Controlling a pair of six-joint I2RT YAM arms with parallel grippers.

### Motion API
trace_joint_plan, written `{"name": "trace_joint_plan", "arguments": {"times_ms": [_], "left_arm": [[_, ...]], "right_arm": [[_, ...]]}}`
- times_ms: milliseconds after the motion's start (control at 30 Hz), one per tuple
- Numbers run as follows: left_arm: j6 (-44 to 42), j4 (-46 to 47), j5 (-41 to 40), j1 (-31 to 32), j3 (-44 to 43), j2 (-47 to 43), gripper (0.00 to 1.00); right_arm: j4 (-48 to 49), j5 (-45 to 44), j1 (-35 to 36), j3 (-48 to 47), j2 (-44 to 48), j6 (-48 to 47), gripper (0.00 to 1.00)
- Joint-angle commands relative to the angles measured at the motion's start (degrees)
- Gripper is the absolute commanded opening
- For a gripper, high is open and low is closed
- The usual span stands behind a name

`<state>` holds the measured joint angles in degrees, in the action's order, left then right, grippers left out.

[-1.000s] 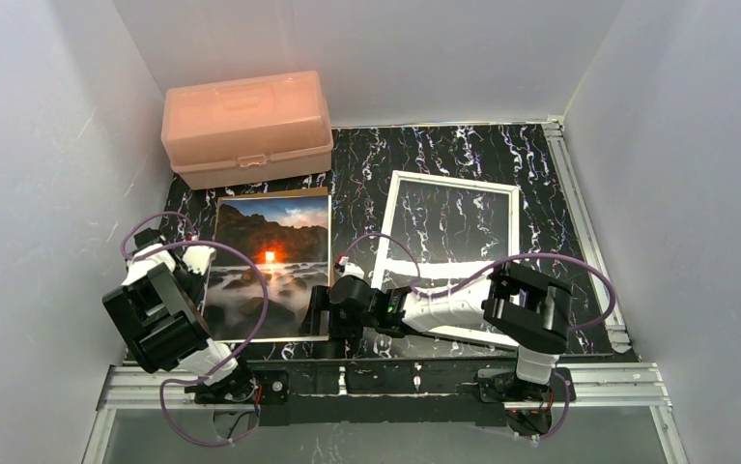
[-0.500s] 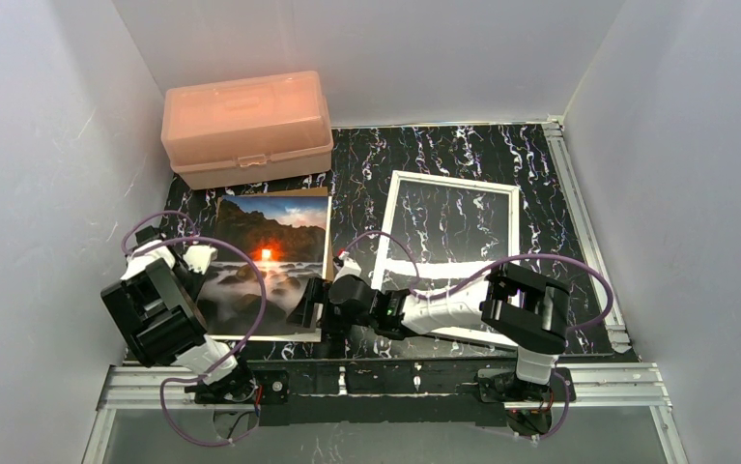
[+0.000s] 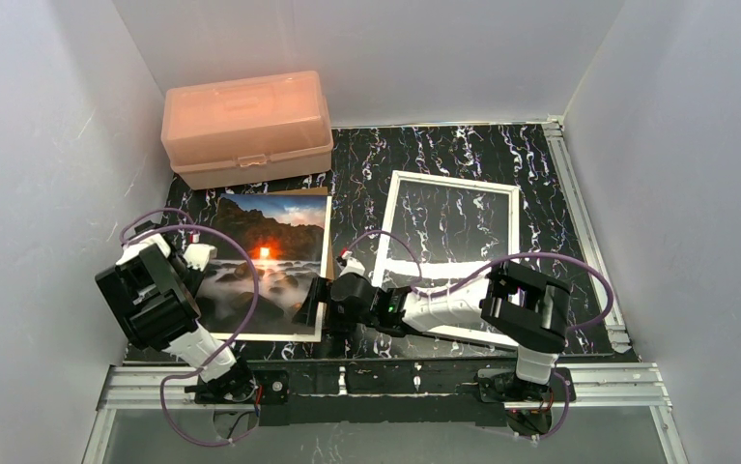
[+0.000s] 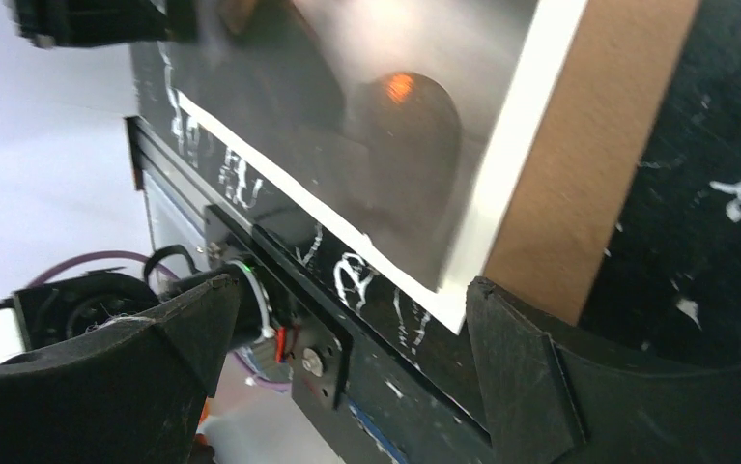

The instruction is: Put the photo into the frame

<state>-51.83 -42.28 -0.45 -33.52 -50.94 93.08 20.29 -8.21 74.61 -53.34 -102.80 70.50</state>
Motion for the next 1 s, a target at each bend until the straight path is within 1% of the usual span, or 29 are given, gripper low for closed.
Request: {"name": "trace_joint_plan", "arguments": {"times_ms": [0, 100, 200, 300, 400, 633, 700, 867, 967], "left_arm": [[-0.4, 4.6, 9.2, 0.4, 3.6, 6.9, 0.09], [-0.8, 5.3, 9.3, 0.4, 3.7, 7.5, 0.09], [-1.1, 5.8, 9.2, 0.6, 3.7, 8.1, 0.08], [-1.6, 6.5, 9.3, 0.7, 4.2, 8.0, 0.08], [-2.4, 7.0, 9.5, 0.8, 4.8, 7.3, 0.07], [-3.4, 7.0, 9.8, 1.3, 4.7, 7.3, 0.07], [-3.7, 7.1, 9.8, 1.5, 4.6, 7.4, 0.07], [-4.3, 7.3, 9.8, 2.0, 4.3, 8.6, 0.06], [-4.6, 7.7, 9.8, 2.1, 4.3, 9.2, 0.06]], "right_arm": [[-5.8, 1.2, 0.1, 0.6, 2.7, 0.4, 0.95], [-7.7, 1.0, 0.2, 1.2, 3.5, 0.6, 0.95], [-8.6, 2.4, 0.3, 0.5, 2.1, 1.1, 0.95], [-11.8, 2.8, 0.8, -3.1, -1.0, 1.1, 0.95], [-12.8, 2.3, 1.6, -6.0, -4.1, 2.7, 0.94], [-8.9, 0.1, 2.1, -7.2, -7.7, 6.8, 0.95], [-5.7, -0.9, 2.1, -5.8, -7.4, 7.5, 0.95], [8.4, -2.7, 2.0, -0.6, -7.0, 9.9, 0.95], [17.1, -2.3, 1.7, 1.6, -7.9, 10.9, 0.95]]}}
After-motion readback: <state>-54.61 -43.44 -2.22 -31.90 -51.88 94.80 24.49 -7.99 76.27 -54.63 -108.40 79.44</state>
